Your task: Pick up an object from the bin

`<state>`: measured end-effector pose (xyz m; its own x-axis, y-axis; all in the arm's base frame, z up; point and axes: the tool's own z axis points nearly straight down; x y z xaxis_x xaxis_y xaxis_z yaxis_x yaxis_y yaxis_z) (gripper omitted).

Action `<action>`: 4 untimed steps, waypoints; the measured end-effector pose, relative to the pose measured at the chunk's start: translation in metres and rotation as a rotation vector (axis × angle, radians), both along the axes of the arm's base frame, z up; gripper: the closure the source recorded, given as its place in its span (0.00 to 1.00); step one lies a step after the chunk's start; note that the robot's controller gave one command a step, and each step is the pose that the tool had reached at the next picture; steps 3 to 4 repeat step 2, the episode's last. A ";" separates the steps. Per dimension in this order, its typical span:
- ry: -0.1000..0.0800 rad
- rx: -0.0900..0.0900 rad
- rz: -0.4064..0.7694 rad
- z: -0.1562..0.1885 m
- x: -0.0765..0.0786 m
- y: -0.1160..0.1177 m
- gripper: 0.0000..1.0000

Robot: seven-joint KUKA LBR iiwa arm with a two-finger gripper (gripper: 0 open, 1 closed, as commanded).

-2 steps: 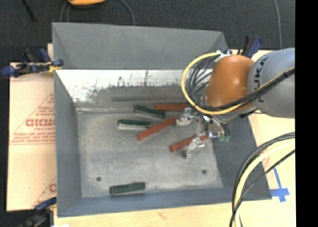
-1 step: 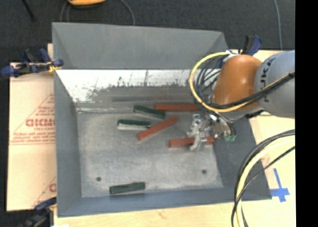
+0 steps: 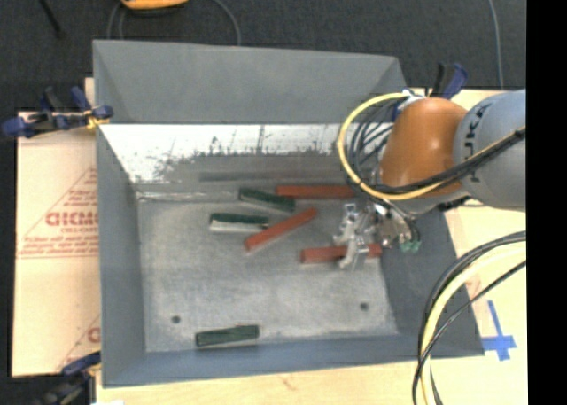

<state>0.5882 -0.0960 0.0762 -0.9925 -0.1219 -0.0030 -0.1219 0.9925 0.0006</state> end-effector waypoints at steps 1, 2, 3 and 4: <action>0.000 0.000 0.000 0.003 -0.001 0.000 1.00; -0.001 0.000 -0.001 0.014 -0.001 0.000 1.00; -0.001 0.000 -0.001 0.014 -0.001 0.000 1.00; -0.001 0.000 -0.001 0.014 -0.001 0.000 1.00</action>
Offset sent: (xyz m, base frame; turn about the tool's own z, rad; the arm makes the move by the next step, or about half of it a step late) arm 0.0002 0.0000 0.0410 0.0000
